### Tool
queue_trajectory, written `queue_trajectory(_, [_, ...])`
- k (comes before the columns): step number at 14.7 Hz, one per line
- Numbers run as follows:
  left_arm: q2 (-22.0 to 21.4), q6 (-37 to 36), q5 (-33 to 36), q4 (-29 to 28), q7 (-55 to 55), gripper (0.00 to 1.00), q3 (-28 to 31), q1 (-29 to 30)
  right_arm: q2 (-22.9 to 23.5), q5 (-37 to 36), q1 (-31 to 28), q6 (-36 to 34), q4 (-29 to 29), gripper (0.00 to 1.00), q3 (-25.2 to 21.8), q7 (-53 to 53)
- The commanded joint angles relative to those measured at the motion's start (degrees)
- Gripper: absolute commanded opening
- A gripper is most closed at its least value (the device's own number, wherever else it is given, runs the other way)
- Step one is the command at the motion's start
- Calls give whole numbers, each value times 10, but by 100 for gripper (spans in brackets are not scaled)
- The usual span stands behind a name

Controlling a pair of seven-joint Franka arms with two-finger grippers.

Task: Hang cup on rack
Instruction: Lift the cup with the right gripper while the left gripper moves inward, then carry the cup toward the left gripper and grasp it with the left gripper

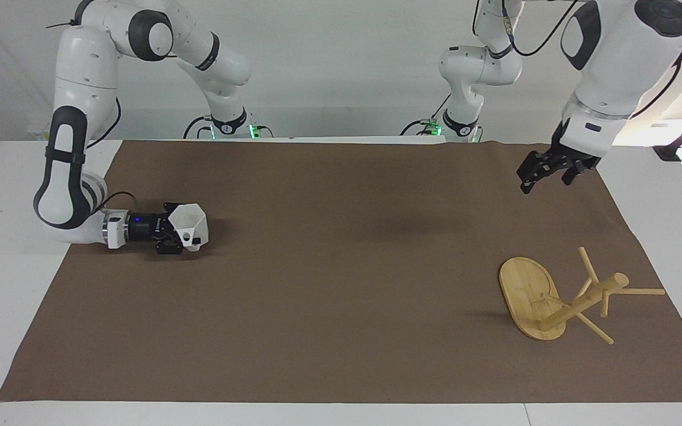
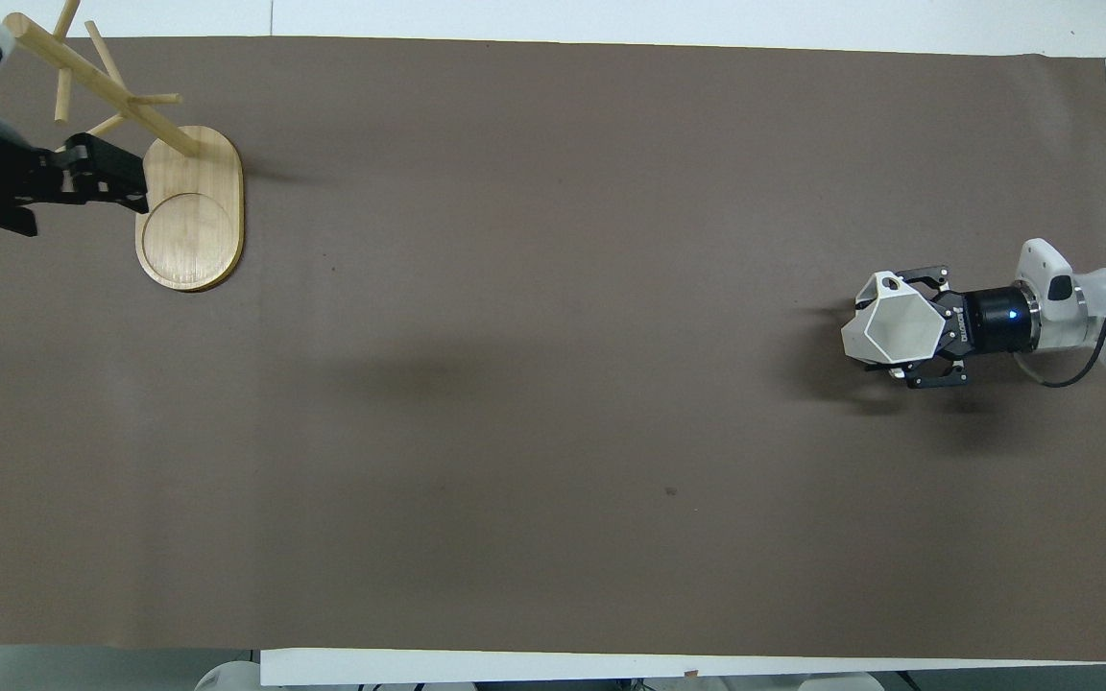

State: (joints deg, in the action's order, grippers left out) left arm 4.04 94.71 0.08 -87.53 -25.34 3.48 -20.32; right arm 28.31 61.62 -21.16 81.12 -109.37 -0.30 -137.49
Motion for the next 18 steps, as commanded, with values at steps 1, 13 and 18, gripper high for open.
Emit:
queue_trajectory(1, [4,43,-27,-14,-108,99,6,-58,-53,70,78,25,-12,20,2,83])
queue_trajectory(13, [220,36,-49,221,-429,99,10,-227,-96,240,344,298,-6,21,3,182])
queue_trajectory(18, [210,38,-80,187,-448,97,6,-248,-100,240,351,314,-7,22,2,187])
